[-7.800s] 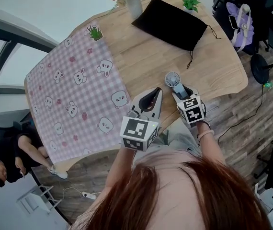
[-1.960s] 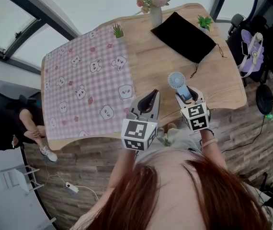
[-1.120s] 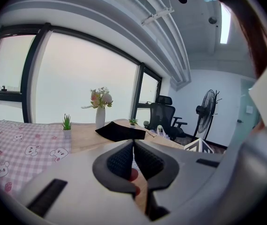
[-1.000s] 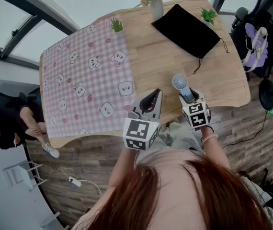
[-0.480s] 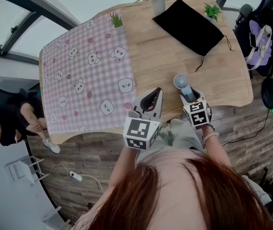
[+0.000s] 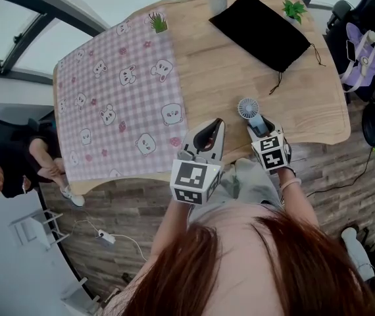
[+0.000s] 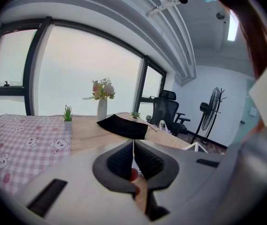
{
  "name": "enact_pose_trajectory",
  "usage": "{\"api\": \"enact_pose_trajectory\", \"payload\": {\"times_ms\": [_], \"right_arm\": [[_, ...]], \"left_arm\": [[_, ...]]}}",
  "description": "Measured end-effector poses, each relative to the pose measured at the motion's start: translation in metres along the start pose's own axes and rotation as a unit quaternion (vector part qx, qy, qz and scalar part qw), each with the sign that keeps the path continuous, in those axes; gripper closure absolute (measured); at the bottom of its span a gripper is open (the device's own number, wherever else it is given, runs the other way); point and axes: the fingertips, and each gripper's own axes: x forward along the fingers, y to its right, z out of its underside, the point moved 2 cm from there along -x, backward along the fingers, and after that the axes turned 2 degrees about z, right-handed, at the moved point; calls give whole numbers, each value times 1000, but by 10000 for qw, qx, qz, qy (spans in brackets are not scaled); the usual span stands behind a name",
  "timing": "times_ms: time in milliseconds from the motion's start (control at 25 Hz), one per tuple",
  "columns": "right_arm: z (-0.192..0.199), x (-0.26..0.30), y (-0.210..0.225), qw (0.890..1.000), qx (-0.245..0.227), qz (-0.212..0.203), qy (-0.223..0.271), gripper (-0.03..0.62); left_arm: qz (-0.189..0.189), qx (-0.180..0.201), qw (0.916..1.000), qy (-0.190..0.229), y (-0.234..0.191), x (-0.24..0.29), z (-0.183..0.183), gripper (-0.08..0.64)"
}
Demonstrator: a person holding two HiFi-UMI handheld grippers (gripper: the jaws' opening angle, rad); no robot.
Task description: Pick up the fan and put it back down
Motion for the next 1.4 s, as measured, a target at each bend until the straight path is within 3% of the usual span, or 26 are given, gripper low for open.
{"api": "enact_pose_trajectory", "payload": {"times_ms": [520,760,1400], "right_arm": [[-2,2,-1,9999,-69,-89,-127,372],[-5,3,-4,9997,-97,-98,-182,334],[-24,-18,-3,9998,71,161,136,345]], "left_arm": [[-10,-49,10000,18,3,4,0,548],[17,-7,10000,81,5,2,-7,548],[98,175,9993,327,5,-11,-22,548]]}}
